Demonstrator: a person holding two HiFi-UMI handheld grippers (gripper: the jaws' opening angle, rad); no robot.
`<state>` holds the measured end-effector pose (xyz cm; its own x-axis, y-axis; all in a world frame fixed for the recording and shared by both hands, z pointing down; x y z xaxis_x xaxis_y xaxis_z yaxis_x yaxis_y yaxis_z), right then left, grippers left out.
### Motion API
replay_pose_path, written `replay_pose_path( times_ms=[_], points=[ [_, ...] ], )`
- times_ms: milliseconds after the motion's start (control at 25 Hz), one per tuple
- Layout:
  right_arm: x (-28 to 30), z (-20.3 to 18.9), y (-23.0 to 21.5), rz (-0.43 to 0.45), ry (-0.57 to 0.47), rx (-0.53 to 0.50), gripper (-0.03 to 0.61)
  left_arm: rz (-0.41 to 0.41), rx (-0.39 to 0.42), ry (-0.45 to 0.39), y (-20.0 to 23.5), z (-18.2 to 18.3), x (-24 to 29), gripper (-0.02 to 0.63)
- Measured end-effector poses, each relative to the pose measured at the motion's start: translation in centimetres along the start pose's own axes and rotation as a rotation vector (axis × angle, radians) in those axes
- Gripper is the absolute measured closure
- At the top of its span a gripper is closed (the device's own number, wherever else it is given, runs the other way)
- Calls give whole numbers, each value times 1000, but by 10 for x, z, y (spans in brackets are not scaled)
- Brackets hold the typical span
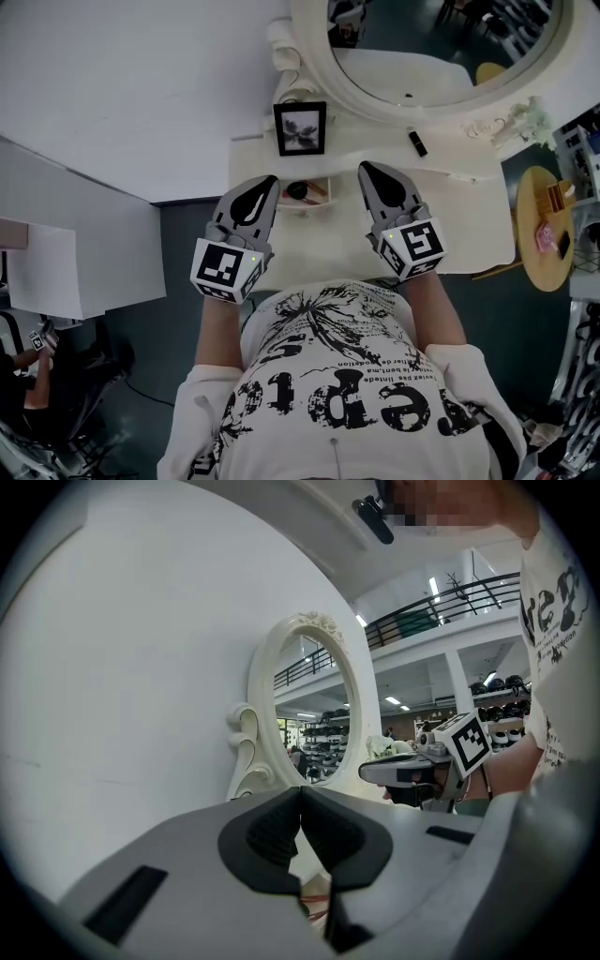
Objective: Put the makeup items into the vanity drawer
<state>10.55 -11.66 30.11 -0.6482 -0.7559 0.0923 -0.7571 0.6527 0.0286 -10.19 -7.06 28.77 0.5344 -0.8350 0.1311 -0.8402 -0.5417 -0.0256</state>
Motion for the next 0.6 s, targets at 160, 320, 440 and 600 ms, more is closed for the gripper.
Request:
replay_pose_path(
  times_ms=[160, 320, 440, 600],
  points=[
    [2, -3, 2, 17, 7, 5, 566, 12, -2, 0, 0, -1, 0, 600],
    [4, -4, 6, 36, -1, 11, 566, 22, -4, 2, 0, -2, -1, 600],
    [4, -4, 8, 38, -4, 6, 566, 25, -5, 1, -1, -2, -2, 600],
    [2, -4, 8, 35, -8, 4, 566, 29, -4, -2, -2, -2, -2, 600]
  ],
)
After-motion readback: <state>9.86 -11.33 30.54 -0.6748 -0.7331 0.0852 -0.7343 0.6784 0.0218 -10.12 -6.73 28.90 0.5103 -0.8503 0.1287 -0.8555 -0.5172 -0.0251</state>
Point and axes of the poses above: the fingertips, and each gripper's own axes: x forward along the fingers, y to its left, z out of its top, the point moved 6 cm from there along -x, backward along the fingers, and after that the axes turned 1 degree about -z, right-handed, at the moved point
